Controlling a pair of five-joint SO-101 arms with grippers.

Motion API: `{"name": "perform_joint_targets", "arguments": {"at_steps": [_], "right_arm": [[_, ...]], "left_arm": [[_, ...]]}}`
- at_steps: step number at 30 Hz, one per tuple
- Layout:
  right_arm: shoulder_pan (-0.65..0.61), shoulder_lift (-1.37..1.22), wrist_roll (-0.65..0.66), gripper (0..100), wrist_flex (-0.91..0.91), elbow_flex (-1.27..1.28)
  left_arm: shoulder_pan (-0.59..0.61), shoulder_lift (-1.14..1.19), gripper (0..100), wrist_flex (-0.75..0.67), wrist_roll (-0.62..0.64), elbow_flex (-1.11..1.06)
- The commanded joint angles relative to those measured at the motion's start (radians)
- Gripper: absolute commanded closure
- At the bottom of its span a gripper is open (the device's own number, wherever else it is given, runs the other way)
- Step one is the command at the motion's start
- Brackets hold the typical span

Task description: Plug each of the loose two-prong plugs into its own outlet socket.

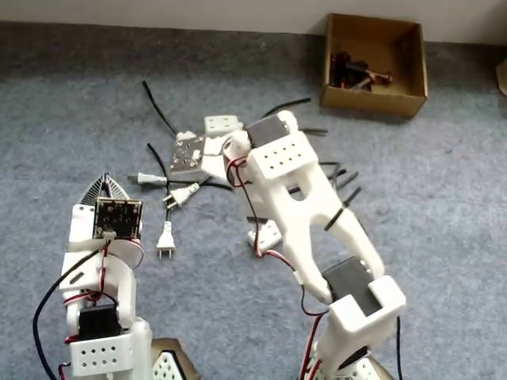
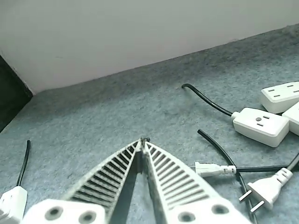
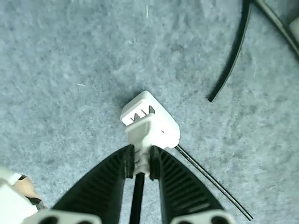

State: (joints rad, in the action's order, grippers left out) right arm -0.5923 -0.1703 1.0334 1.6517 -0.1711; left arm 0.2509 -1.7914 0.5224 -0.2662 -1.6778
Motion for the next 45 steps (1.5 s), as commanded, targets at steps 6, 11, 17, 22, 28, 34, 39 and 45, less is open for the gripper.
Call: {"name": "perform_joint_targets", "arguments": {"at_steps": [6,11,17,22,28,34,39,45], "right_arm": [[-0.015,0.018,-0.012,99.2,0.031,-0.005],[-0.002,0.016,-0.011,99.2,0.031,-0.004],[0.048,0.016,-0.011,99.2,0.03,-0.004],[0.056,0.016,-0.009,99.2,0.019,0.044],[0.051,0.018,0.0,99.2,-0.012,0.071],[0.051,0.018,0.049,99.2,-0.012,0.071],[0.051,0.016,0.051,99.2,-0.036,0.071],[0.035,0.015,0.051,99.2,-0.041,0.073]], "left_arm": [[0.01,-0.008,99,0.003,0.011,-0.019],[0.01,-0.008,99,0.003,0.011,-0.019],[0.008,-0.007,99,0.003,0.011,-0.019],[0.008,-0.007,99,0.003,0.011,-0.019],[0.008,-0.007,99,0.003,0.011,-0.019],[0.008,-0.007,99,0.003,0.011,-0.019],[0.007,-0.007,99,0.003,0.011,-0.019],[0.007,-0.007,99,0.003,0.011,-0.019]]}}
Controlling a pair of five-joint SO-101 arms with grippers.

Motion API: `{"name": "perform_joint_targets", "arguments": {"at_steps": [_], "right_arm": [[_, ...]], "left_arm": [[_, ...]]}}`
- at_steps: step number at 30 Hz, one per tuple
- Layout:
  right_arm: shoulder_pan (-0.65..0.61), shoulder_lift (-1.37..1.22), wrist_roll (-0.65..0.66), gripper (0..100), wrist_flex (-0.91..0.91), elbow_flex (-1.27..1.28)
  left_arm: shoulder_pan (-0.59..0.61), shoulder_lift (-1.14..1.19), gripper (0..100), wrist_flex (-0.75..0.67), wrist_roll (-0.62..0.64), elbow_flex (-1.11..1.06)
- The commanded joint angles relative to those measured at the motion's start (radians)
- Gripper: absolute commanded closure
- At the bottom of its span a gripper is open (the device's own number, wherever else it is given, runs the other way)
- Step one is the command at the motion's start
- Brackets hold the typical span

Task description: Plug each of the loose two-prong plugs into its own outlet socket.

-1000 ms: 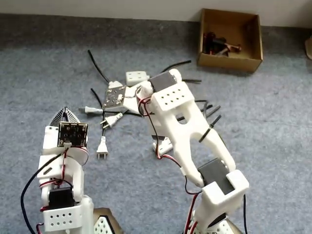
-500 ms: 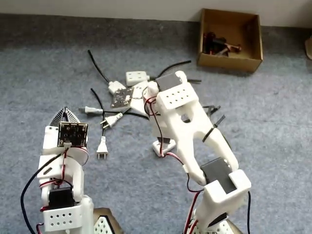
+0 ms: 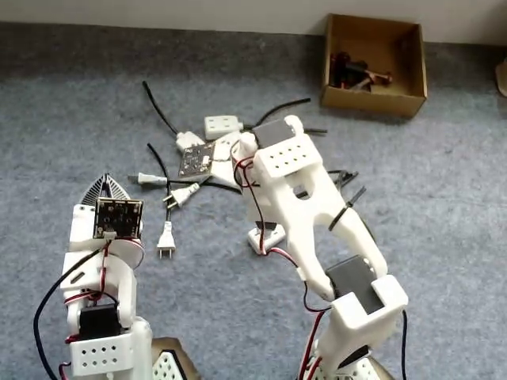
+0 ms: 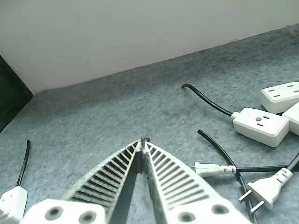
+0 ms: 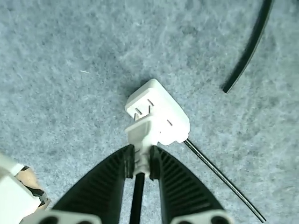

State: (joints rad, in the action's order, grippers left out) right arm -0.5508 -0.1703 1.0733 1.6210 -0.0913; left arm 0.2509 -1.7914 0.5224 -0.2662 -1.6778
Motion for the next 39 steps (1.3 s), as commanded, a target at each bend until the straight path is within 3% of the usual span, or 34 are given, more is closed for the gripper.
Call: {"name": "perform_joint_targets", "arguments": {"at_steps": [1,39], "right_arm": [[-0.007,0.015,0.011,99.2,-0.01,-0.007],[-0.025,-0.068,0.009,99.2,-0.005,-0.036]], "left_arm": [[0.007,-0.007,99,0.003,0.011,-0.019],[0.005,-0.004,99,0.0,0.011,-0.019]]}}
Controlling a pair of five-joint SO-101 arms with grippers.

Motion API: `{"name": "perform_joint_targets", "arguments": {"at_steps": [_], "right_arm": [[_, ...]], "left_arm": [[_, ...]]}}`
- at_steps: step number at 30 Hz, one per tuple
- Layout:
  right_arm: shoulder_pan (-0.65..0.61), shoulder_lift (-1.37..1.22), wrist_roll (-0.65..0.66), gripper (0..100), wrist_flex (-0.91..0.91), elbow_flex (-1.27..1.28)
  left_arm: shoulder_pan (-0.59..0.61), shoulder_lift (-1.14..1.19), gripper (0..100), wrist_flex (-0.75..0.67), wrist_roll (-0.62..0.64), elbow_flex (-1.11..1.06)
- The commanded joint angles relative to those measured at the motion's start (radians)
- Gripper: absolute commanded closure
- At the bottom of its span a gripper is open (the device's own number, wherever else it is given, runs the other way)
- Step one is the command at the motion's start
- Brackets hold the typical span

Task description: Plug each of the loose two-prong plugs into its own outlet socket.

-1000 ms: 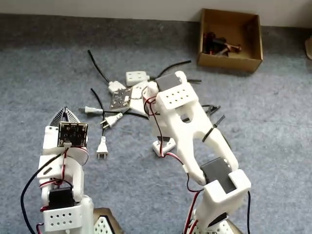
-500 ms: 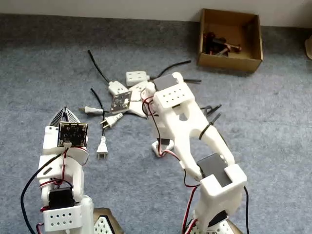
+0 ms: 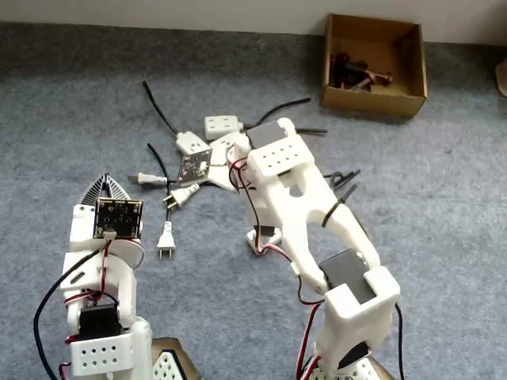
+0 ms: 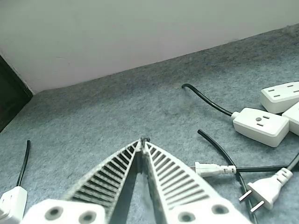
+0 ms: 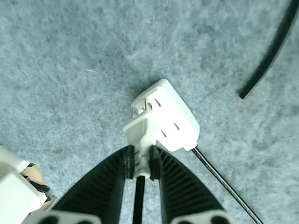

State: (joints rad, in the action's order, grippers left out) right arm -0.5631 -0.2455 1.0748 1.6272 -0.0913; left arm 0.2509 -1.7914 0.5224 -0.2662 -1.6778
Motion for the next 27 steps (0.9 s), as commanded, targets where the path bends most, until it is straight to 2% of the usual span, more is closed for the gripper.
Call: {"name": "perform_joint_targets", "arguments": {"at_steps": [1,7,27], "right_arm": [[-0.005,0.007,0.006,99.2,-0.01,-0.058],[0.025,0.001,0.006,99.2,0.025,-0.157],[0.094,0.002,0.035,99.2,0.074,-0.165]], "left_arm": [[0.005,-0.004,99,0.0,0.011,-0.019],[0.005,-0.004,99,0.0,0.011,-0.019],[0.005,-0.004,99,0.0,0.011,-0.019]]}}
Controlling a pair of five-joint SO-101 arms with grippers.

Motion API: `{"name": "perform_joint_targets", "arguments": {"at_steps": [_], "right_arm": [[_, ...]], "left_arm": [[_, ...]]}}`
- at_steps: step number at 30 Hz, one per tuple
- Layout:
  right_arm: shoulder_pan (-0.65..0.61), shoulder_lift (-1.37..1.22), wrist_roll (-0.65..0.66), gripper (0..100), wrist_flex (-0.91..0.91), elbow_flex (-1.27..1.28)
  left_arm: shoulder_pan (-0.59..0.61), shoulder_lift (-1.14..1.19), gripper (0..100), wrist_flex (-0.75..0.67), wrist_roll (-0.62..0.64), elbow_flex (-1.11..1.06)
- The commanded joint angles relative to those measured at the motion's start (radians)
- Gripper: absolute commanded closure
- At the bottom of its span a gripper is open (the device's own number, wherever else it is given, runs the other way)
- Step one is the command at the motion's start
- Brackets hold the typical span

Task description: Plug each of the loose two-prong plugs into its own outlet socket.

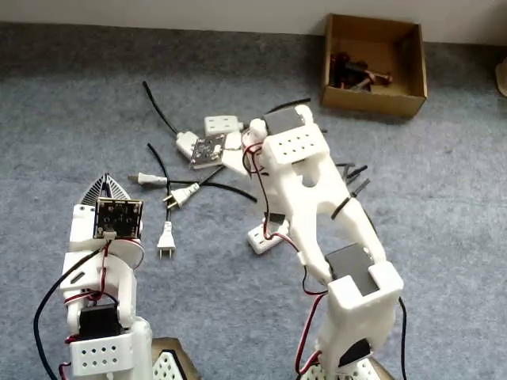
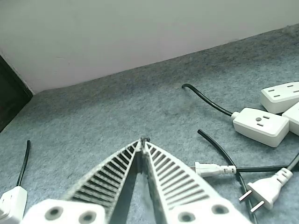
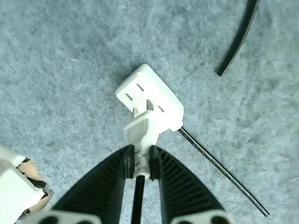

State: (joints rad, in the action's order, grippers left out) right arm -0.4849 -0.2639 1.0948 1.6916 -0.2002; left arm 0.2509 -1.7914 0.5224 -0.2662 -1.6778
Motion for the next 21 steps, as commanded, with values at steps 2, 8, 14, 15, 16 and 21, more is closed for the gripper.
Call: {"name": "perform_joint_targets", "arguments": {"at_steps": [2,8,14,15,16,21], "right_arm": [[0.022,0.021,0.017,99.2,0.01,-0.056],[0.042,0.018,0.055,99.2,0.007,-0.056],[0.059,0.018,0.092,99.3,0.005,-0.056],[0.065,0.018,0.095,99.3,0.004,-0.056],[0.068,0.018,0.097,99.3,0.004,-0.056],[0.071,0.018,0.1,99.3,0.001,-0.056]], "left_arm": [[0.005,-0.004,99,0.0,0.011,-0.019],[0.005,-0.004,99,0.0,0.011,-0.019],[0.005,-0.004,99,0.0,0.011,-0.019],[0.005,-0.004,99,0.0,0.011,-0.019],[0.005,-0.004,99,0.0,0.011,-0.019],[0.005,-0.004,99,0.0,0.011,-0.019]]}}
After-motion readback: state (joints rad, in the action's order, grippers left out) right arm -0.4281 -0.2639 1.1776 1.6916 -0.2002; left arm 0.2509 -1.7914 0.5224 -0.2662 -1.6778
